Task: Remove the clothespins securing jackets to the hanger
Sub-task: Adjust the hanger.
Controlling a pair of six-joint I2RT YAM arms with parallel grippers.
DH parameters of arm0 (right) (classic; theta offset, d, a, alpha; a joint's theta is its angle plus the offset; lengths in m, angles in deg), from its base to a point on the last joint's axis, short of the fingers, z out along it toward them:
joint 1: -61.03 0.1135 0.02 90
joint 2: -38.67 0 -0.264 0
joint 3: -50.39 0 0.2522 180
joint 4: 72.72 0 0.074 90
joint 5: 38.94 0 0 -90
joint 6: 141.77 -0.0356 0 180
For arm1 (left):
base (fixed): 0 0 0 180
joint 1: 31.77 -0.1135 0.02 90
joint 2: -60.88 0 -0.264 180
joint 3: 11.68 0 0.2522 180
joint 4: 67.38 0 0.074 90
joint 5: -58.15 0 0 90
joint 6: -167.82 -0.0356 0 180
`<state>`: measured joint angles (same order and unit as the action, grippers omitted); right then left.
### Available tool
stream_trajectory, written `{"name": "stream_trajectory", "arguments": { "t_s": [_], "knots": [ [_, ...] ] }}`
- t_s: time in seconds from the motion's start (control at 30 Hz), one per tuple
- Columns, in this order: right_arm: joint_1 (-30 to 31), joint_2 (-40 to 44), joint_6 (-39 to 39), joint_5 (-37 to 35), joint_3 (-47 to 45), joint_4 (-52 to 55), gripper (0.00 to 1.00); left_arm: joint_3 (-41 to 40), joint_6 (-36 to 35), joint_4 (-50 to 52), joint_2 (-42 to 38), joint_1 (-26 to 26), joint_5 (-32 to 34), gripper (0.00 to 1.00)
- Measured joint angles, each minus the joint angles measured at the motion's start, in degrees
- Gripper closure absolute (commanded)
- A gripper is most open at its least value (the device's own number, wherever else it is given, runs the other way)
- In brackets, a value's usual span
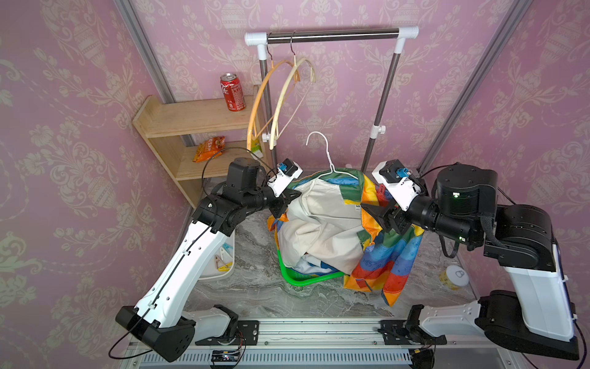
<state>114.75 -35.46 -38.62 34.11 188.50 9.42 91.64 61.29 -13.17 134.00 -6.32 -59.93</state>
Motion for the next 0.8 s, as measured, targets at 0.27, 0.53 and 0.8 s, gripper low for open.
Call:
{"name": "stream_trajectory", "arguments": {
  "t_s": [0.27, 0.53, 0.8],
  "knots": [
    [0.07, -6.95, 9.68, -6.34, 8.94, -6.36, 0.20, -0.28, -1.92, 1.40, -1.92, 2.19, 7.28, 1.00],
    [0.00, -15.50, 15.10, -6.54, 17.44, -5.64, 0.25, -2.49, -5.07, 2.80, -6.64, 3.56, 13.22, 1.00],
    [-1.68, -15.43, 12.94, -4.72, 3.02, -3.82, 0.36, -2.08, -7.26, 4.90, -7.96, 3.56, 14.53, 1.00]
  ]
}}
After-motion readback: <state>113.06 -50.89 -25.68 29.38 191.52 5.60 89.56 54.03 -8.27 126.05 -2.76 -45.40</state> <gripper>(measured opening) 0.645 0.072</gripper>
